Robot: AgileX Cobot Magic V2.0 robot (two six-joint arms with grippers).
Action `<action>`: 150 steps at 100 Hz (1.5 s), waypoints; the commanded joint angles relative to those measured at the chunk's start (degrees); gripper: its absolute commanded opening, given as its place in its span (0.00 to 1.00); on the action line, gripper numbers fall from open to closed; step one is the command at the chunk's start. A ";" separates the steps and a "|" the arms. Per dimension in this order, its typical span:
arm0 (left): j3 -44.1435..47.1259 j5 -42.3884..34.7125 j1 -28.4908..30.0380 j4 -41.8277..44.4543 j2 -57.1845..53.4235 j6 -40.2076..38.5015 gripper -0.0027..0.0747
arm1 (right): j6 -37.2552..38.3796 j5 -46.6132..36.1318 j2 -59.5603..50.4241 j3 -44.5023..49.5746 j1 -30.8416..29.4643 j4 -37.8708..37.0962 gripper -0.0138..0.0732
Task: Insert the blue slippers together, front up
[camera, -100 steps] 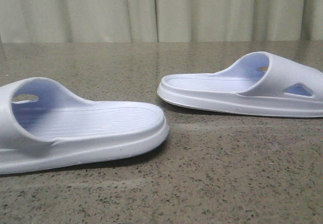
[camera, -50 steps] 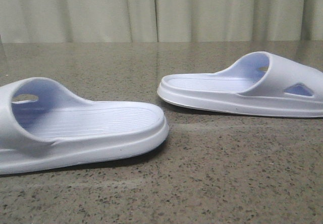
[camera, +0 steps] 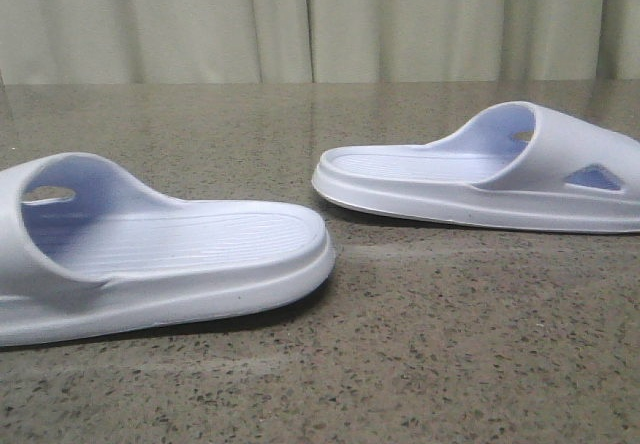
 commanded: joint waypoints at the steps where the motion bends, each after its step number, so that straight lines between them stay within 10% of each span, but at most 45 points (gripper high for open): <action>1: -4.32 0.97 -0.32 -5.79 -0.61 -0.58 0.05 | -0.39 0.43 -1.20 -5.29 -0.32 -1.02 0.04; 42: -26.04 26.94 1.86 -5.97 22.16 -0.58 0.05 | -0.39 12.83 7.82 -23.49 -0.32 -10.94 0.04; 96: -32.11 29.72 1.86 -9.06 30.75 -0.58 0.07 | -0.39 17.33 14.01 -26.76 -0.32 -0.92 0.06; 130: -32.11 32.42 1.86 -11.99 30.75 -0.58 0.63 | -0.39 15.07 14.01 -26.76 -0.32 3.26 0.48; 150: -31.19 32.51 1.86 -12.41 30.75 -1.90 0.66 | -0.39 14.00 14.01 -26.76 -0.32 3.26 0.52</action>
